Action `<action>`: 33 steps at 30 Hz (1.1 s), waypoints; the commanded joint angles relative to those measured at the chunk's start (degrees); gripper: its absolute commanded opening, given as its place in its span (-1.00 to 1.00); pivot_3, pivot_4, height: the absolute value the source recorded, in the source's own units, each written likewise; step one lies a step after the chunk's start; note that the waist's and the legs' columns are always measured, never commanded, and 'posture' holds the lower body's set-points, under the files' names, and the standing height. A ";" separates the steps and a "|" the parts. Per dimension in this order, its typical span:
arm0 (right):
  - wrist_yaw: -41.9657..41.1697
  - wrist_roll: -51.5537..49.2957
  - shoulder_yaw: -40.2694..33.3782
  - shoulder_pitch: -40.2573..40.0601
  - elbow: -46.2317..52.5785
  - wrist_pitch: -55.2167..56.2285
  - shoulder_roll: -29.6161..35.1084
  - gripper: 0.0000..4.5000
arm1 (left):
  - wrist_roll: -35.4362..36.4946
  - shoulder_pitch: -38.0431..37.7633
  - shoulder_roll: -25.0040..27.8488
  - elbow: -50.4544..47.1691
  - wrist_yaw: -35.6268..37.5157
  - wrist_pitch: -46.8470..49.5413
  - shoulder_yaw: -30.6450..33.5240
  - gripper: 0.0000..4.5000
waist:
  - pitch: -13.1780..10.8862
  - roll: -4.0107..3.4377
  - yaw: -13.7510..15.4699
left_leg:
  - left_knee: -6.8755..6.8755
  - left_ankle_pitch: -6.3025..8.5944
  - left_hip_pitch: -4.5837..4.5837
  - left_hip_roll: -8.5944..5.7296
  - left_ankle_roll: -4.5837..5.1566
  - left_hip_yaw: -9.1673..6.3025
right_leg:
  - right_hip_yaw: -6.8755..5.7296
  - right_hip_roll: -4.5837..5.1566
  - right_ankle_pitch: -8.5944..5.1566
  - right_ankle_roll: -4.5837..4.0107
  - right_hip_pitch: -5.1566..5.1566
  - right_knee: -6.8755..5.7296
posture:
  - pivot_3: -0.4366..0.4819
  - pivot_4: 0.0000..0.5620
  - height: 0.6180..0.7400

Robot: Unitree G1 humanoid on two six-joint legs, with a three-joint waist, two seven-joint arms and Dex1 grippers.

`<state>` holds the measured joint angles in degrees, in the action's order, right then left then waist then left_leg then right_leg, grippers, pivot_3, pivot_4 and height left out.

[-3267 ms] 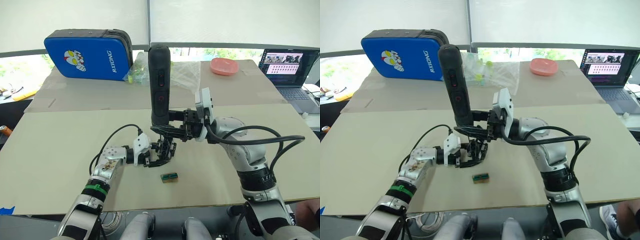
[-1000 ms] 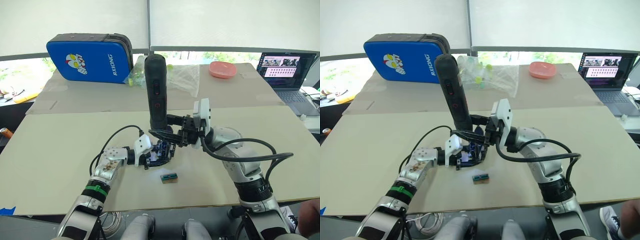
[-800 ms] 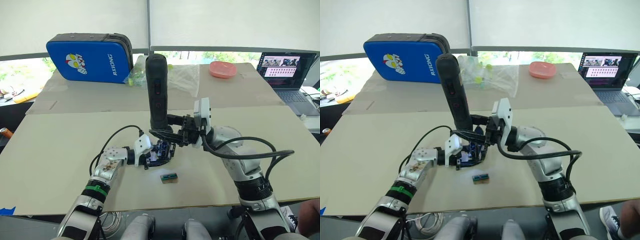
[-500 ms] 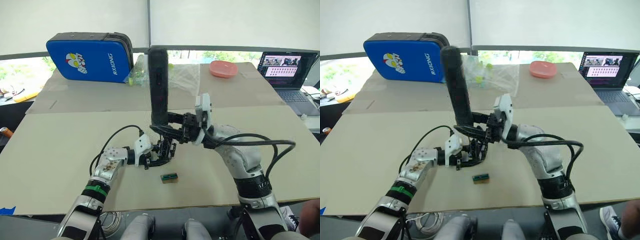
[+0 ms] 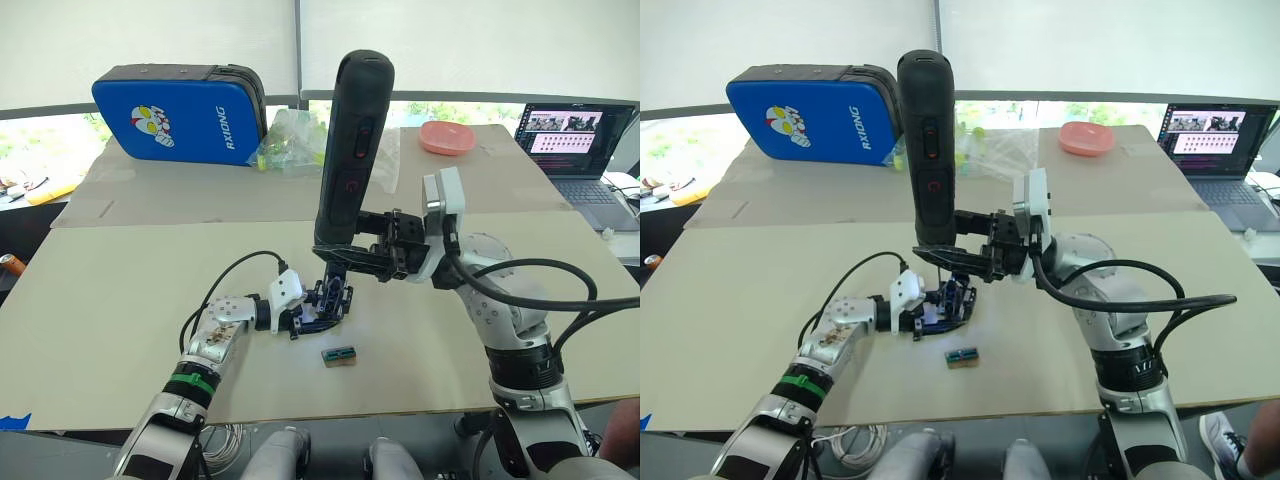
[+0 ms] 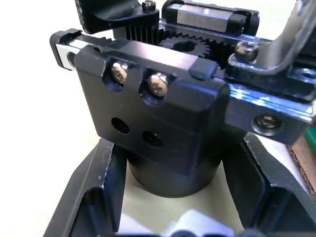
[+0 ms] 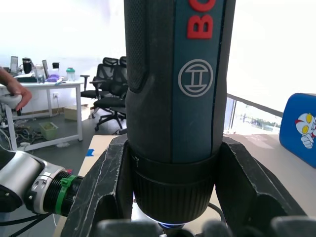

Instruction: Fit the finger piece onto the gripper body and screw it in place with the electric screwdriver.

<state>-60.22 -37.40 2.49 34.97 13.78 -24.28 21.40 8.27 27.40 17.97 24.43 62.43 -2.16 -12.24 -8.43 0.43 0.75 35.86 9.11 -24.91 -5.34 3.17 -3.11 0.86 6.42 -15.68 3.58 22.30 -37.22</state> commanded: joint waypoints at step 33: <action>3.39 -10.74 -22.29 -29.39 23.99 3.64 16.85 -0.15 | 13.26 -21.42 20.77 -16.92 18.01 -6.20 12.67 0.98 | -0.29 -0.14 -0.13 | -0.26 0.02 -0.45 0.12 0.02 0.05 | 0.15 0.44 0.03 -0.13 0.50 0.20 | -0.05 -0.47 1.00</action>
<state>-57.95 -46.27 -20.93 2.86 33.59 -22.30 38.70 19.99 6.89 40.01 13.04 82.21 -9.49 1.34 -8.71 0.29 0.62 35.62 9.13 -25.36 -5.22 3.19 -3.06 1.00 6.85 -15.65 3.45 22.80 -37.02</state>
